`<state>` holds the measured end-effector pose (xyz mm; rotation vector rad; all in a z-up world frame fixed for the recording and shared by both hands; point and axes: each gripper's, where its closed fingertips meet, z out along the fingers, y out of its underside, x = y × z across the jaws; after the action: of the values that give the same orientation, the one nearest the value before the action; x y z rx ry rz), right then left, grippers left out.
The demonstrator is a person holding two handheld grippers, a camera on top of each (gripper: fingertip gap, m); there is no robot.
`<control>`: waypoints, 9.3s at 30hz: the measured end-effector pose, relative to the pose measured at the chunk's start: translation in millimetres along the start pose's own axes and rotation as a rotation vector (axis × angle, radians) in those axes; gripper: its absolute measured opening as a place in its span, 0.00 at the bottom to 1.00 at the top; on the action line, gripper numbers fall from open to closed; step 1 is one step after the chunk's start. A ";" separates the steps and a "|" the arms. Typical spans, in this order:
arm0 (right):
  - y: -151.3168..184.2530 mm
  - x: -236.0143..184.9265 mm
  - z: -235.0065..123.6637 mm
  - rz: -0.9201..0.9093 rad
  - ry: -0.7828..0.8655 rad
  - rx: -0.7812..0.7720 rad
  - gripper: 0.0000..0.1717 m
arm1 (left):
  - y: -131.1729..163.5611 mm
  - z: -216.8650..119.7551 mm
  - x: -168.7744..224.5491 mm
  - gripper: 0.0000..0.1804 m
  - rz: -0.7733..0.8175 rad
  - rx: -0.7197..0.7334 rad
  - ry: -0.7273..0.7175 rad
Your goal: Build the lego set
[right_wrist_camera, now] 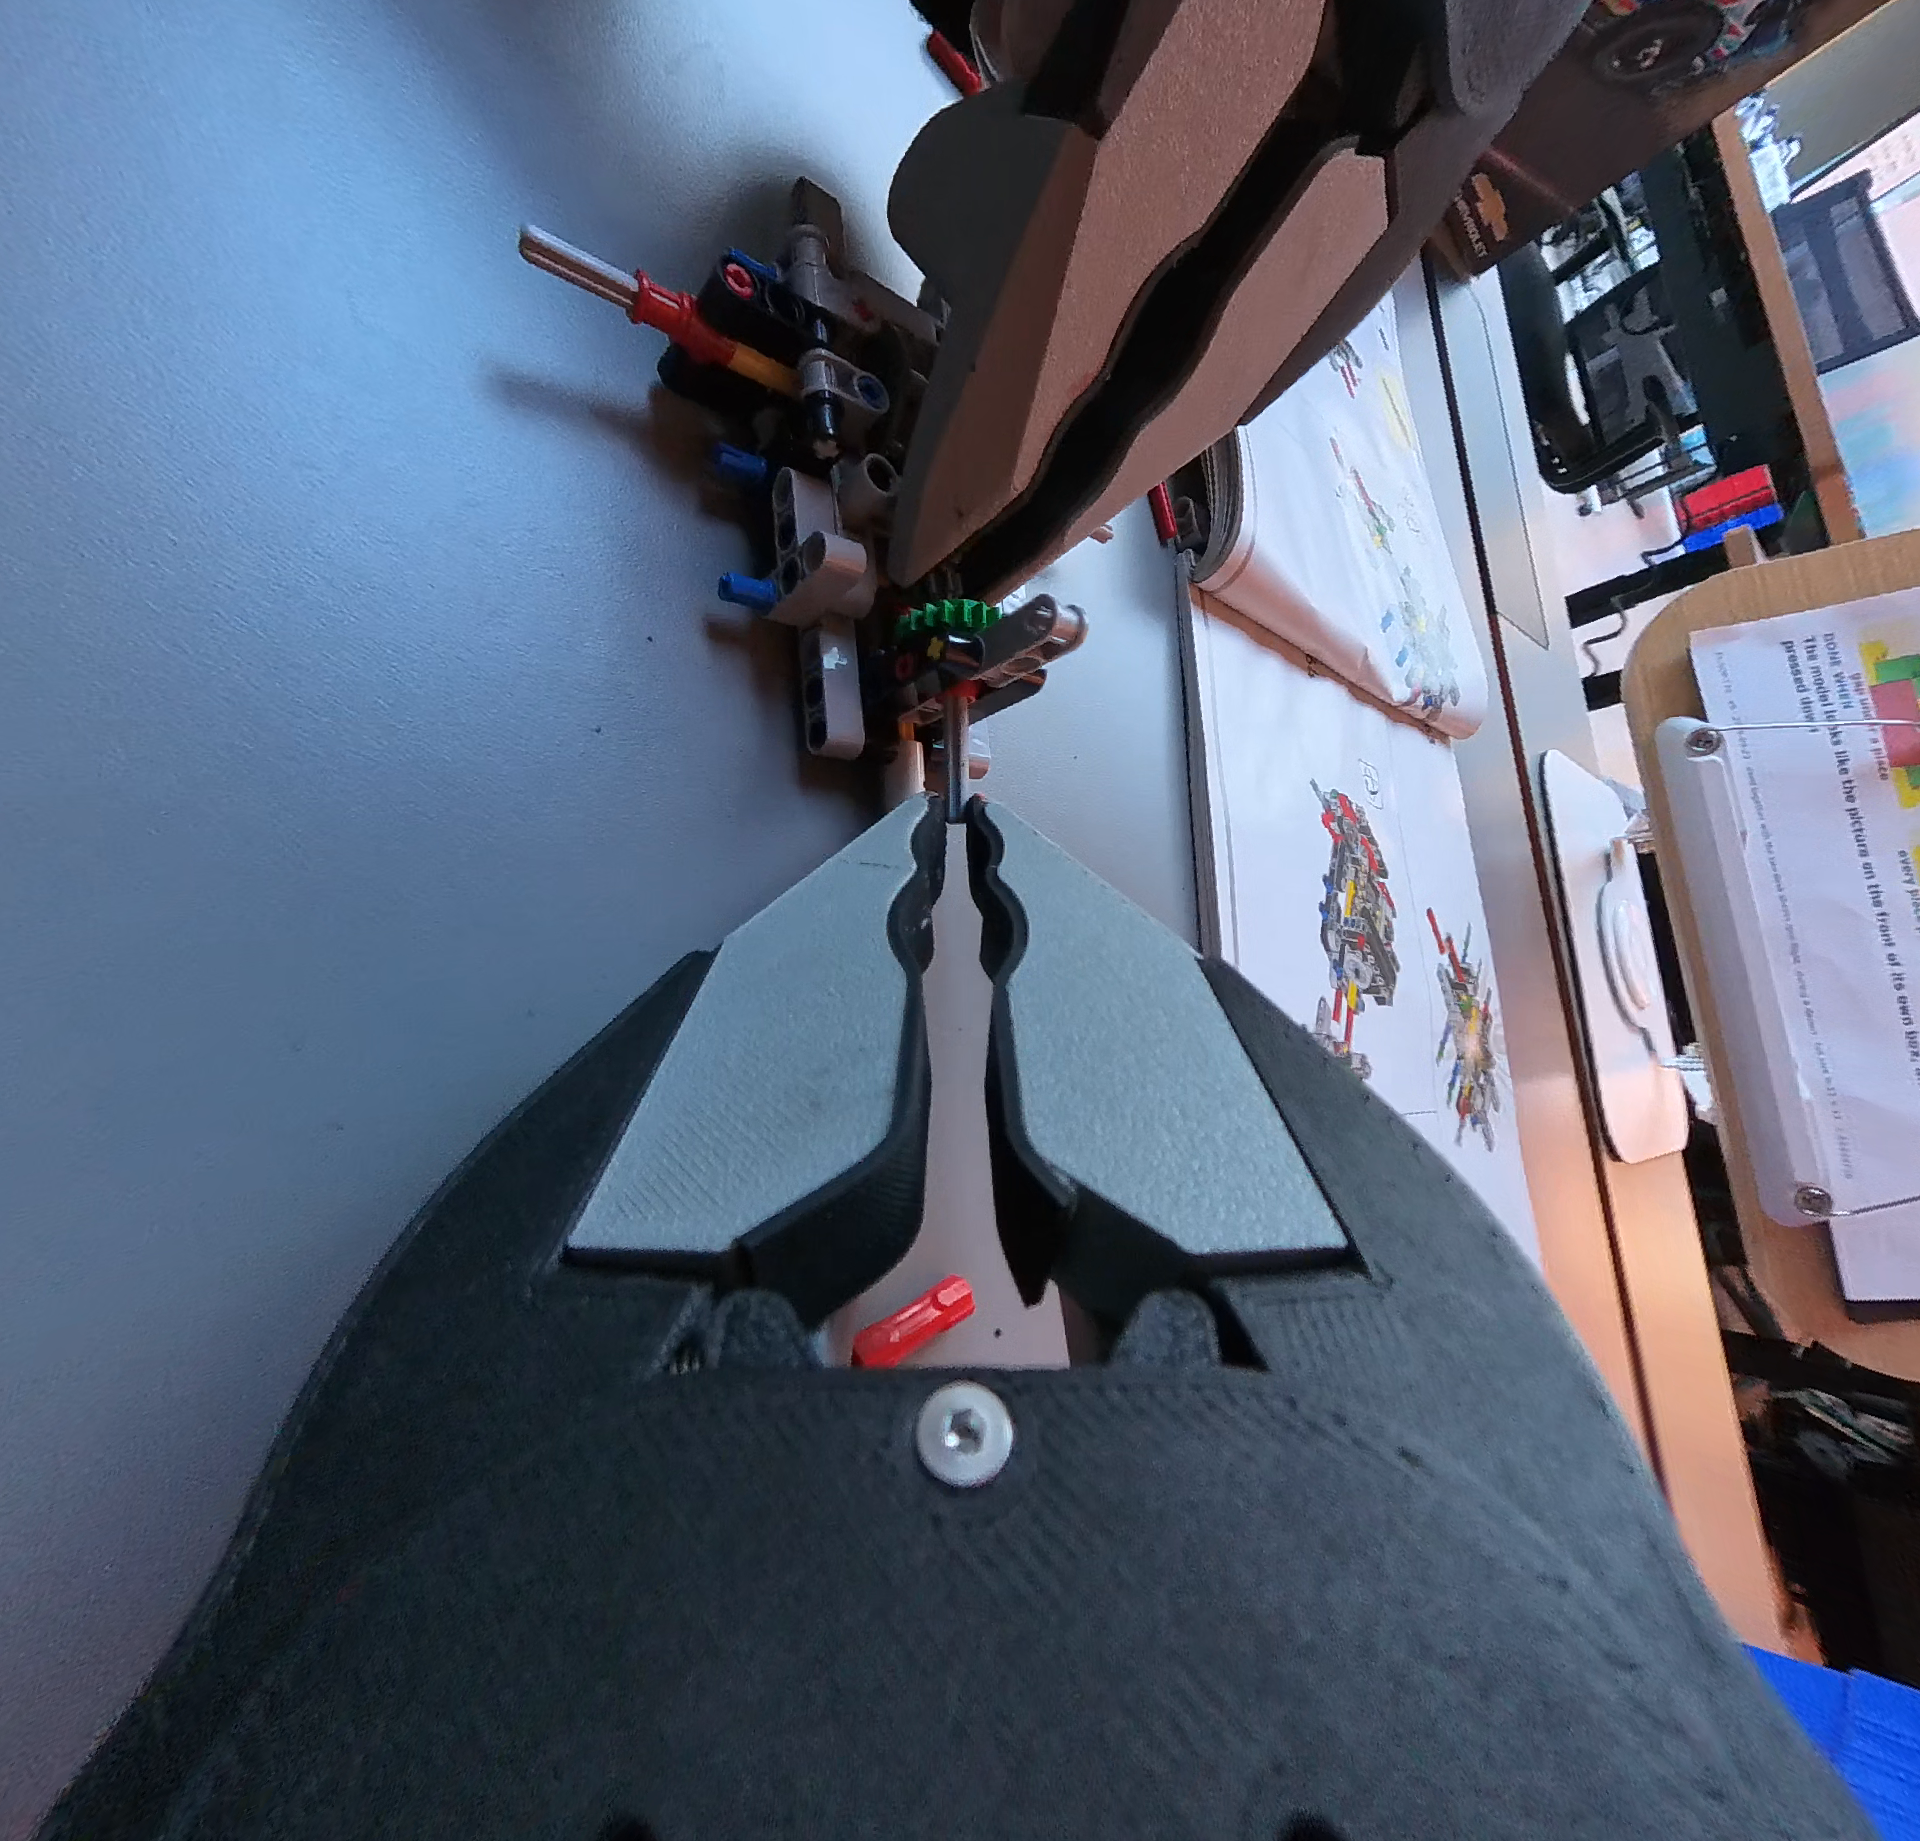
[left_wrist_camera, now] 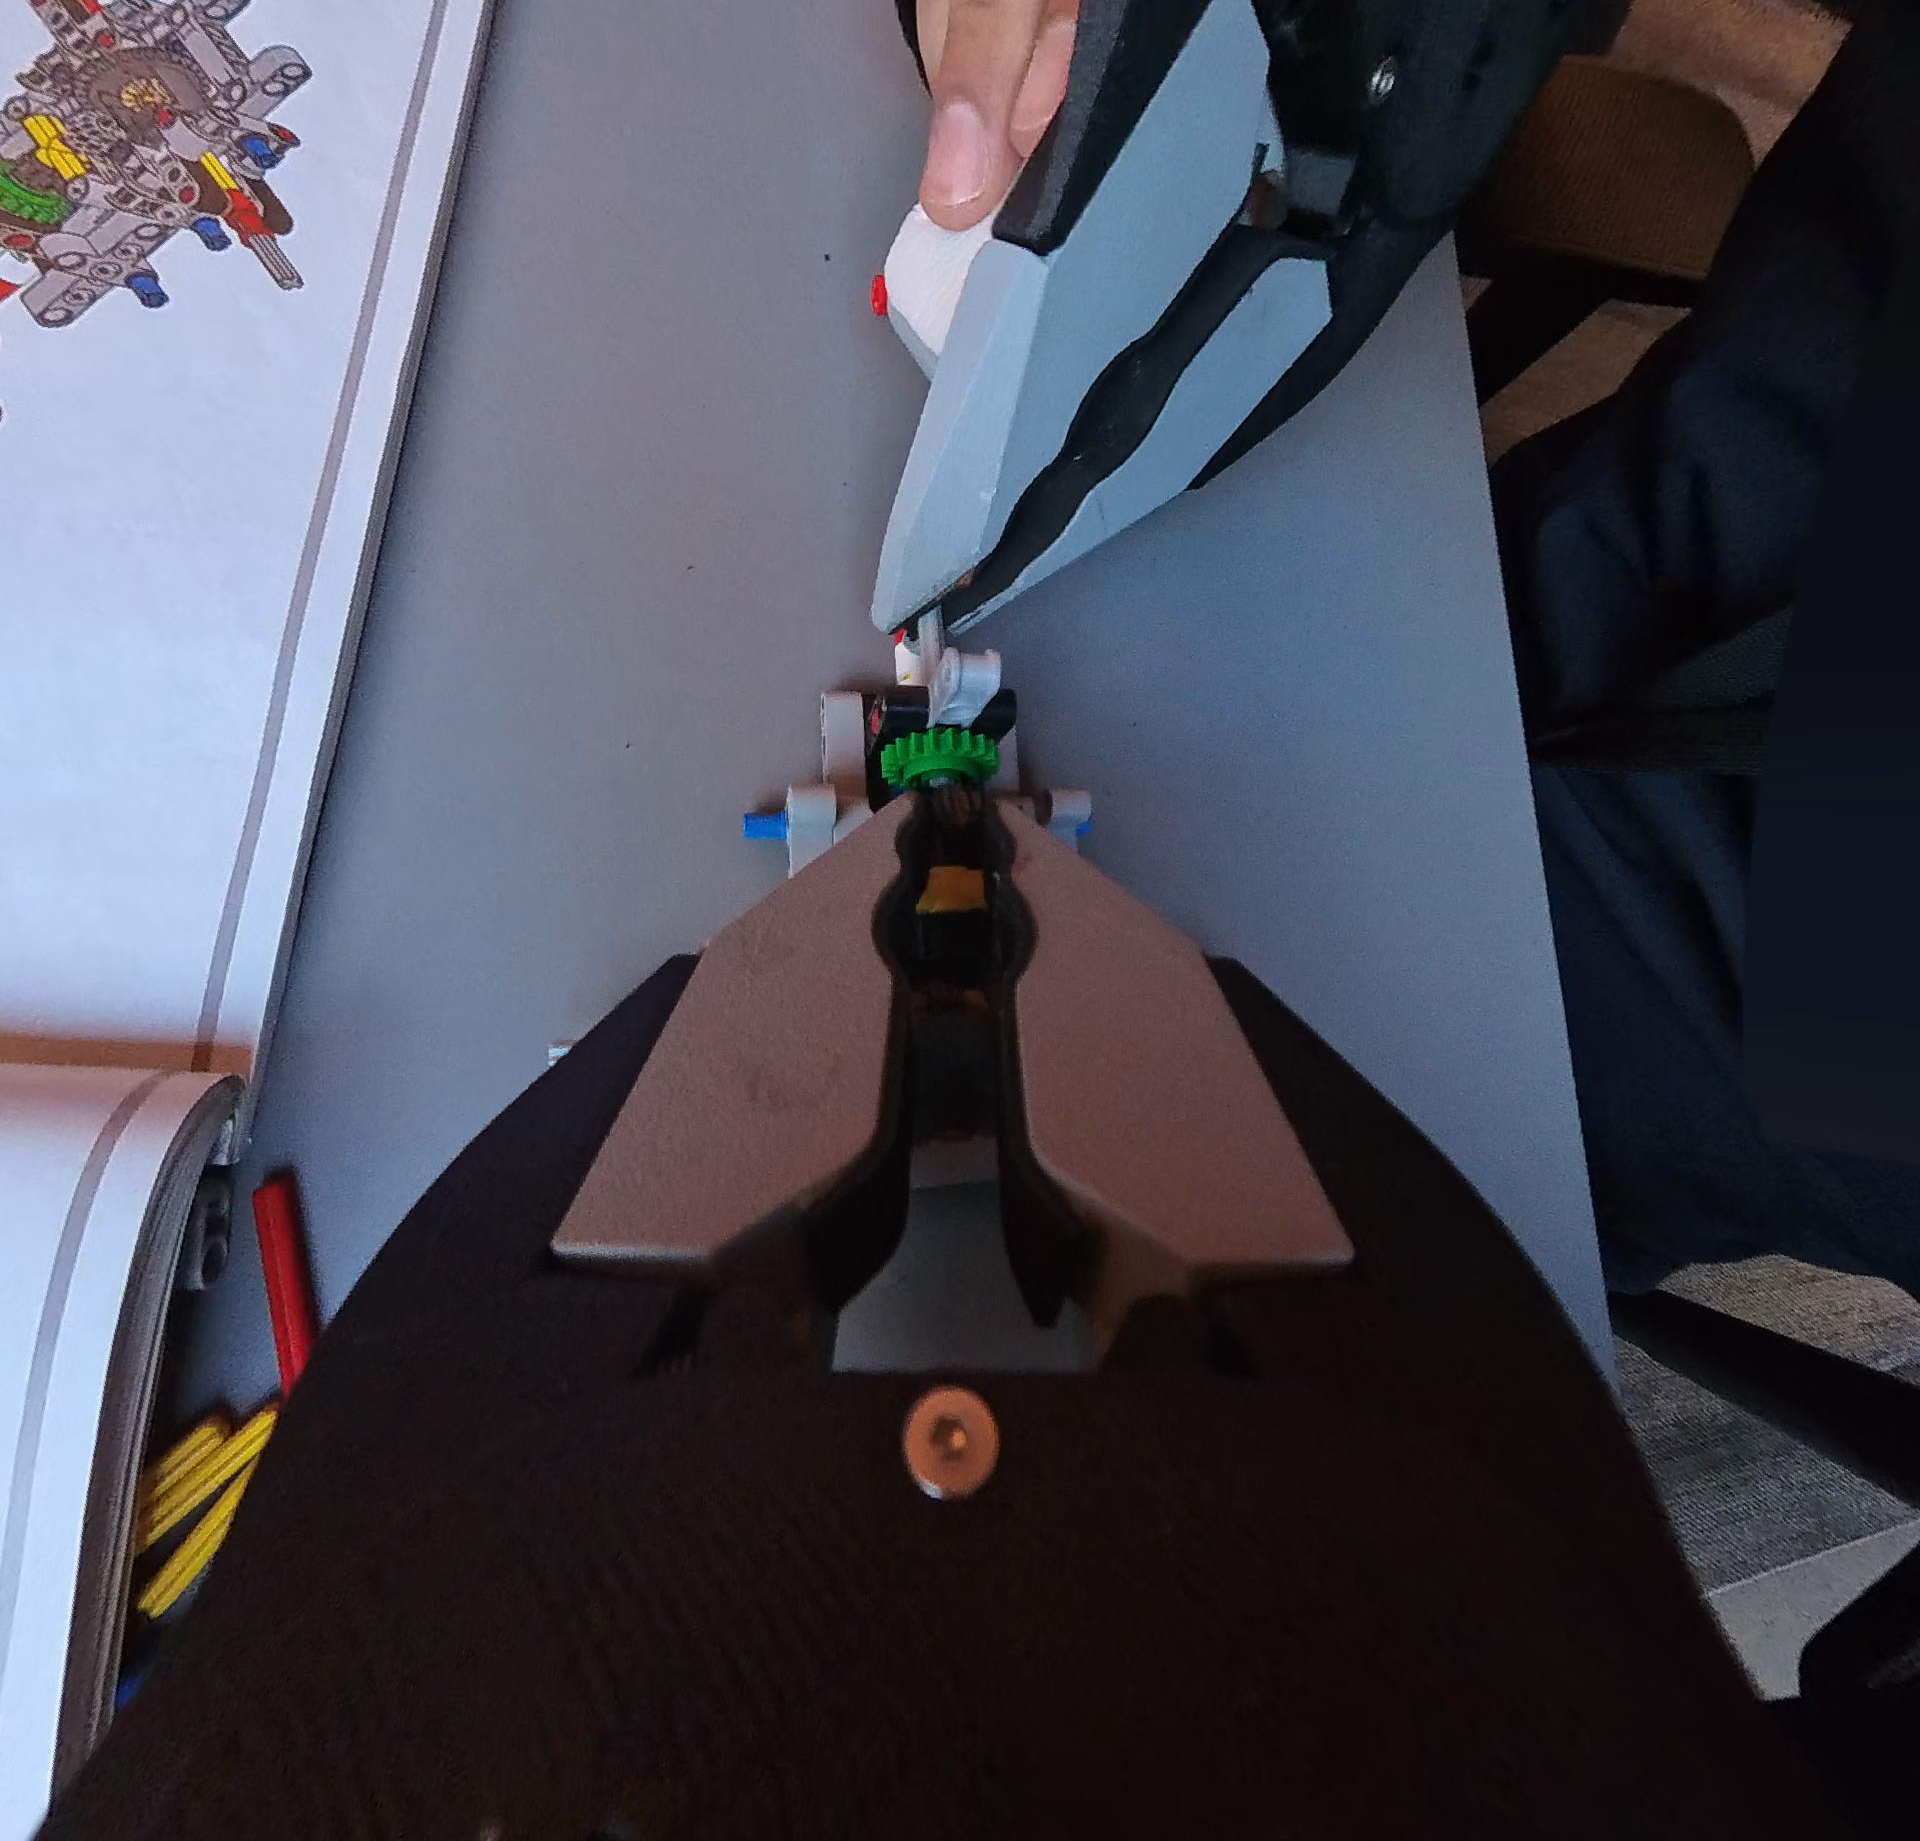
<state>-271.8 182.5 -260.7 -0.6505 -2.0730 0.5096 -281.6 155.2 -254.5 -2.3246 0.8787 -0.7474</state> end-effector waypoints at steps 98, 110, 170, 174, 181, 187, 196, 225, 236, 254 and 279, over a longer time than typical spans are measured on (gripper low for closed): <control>-26.9 5.9 22.1 -0.364 0.109 -0.001 0.00 | 23.6 -20.6 -15.5 0.02 0.061 -0.461 0.063; -21.8 13.8 27.8 -0.296 0.132 -0.002 0.00 | 22.0 -21.4 -21.1 0.03 -0.042 -0.469 0.042; -6.8 46.6 2.6 0.308 0.003 0.078 0.01 | 14.8 -60.9 -9.4 0.01 -0.106 0.005 -0.195; 14.7 49.5 2.0 0.320 0.012 0.031 0.01 | 4.9 -54.3 -26.4 0.02 -0.165 0.017 -0.233; 45.0 46.1 -8.1 0.412 -0.056 0.003 0.00 | 16.5 -49.1 -8.1 0.07 -0.225 0.028 -0.257; 48.9 45.6 -8.9 0.390 -0.053 -0.010 0.01 | 65.8 -64.2 -2.7 0.00 -0.231 -0.092 -0.410; 53.2 44.7 -2.7 0.340 -0.027 -0.048 0.01 | 128.1 -184.3 44.4 0.00 -0.358 0.003 -0.649; 67.5 117.3 -62.9 0.523 0.604 0.022 0.25 | 561.2 -70.2 280.7 0.04 -1.386 0.992 -0.768; 139.1 140.9 -96.5 0.888 0.931 -0.219 0.24 | 698.4 68.8 325.9 0.00 -1.792 1.195 -0.951; 156.5 143.3 -109.3 1.084 0.933 -0.147 0.25 | 693.5 96.7 314.0 0.00 -1.817 1.090 -0.916; 156.0 142.6 -106.3 1.134 0.876 -0.097 0.25 | 682.2 98.2 330.8 0.00 -1.922 1.127 -0.938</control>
<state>-210.4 403.9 -204.5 -1.7358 -0.7706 0.5701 -289.3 -490.2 -664.3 -1.3527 -1.8983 -0.3263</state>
